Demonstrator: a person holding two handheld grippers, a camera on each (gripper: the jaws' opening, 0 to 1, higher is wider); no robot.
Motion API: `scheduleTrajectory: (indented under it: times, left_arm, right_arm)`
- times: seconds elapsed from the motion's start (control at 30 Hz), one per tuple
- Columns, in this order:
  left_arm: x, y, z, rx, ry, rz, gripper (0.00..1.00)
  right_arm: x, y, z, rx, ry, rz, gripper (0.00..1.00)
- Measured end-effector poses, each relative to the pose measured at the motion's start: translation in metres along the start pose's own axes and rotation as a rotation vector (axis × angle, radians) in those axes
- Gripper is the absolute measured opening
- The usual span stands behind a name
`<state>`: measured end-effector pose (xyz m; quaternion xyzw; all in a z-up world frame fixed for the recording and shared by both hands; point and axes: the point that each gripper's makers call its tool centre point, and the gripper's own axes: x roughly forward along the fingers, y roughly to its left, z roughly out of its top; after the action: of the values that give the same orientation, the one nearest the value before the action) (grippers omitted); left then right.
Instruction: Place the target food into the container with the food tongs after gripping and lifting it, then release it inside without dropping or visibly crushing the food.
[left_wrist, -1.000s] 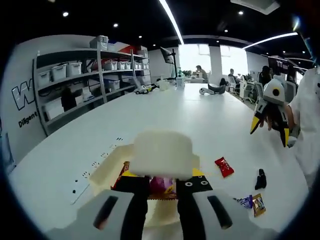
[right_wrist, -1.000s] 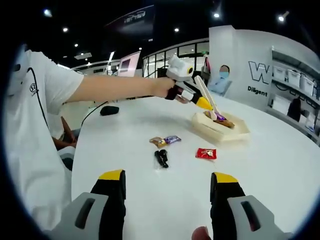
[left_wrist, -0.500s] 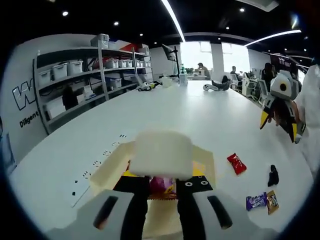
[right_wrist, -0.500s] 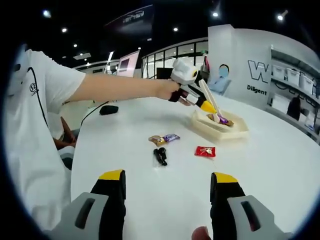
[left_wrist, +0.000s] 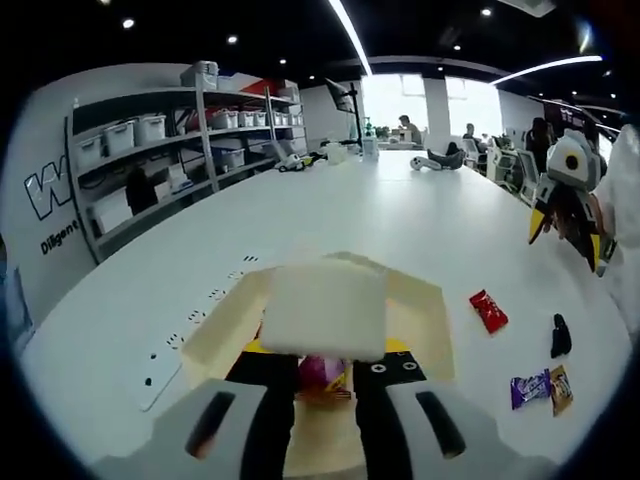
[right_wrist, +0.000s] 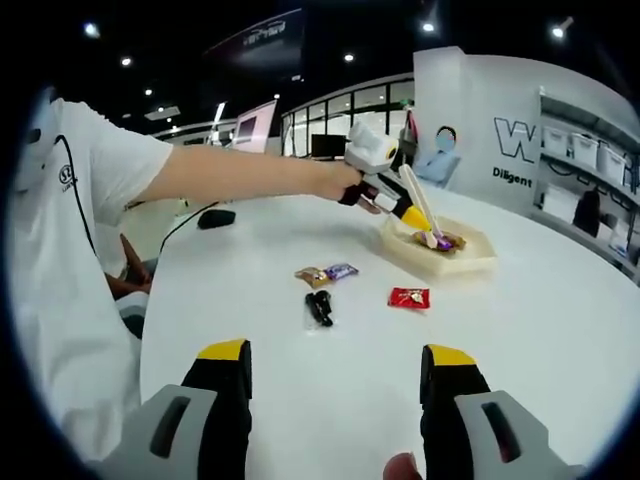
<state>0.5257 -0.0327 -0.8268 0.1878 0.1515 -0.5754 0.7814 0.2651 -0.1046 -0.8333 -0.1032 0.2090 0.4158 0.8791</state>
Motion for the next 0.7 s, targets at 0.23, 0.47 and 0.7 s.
scheduleTrajectory:
  times: [0.23,0.47,0.7]
  left_arm:
    - [0.0047,0.0020,-0.0009,0.030,0.007,-0.002,0.19]
    - [0.0060,0.0031,0.0007,0.042,0.016,-0.006,0.21]
    - [0.0044,0.0050,0.0024,0.043,0.017,0.000,0.22]
  right_arm:
    - [0.0000,0.0002,-0.0021,0.003,0.002,0.001,0.66]
    - [-0.0012,-0.0014,-0.0036,0.008,0.004,-0.002,0.66]
    - [0.0000,-0.0015,-0.0025,0.006,0.004,0.001,0.66]
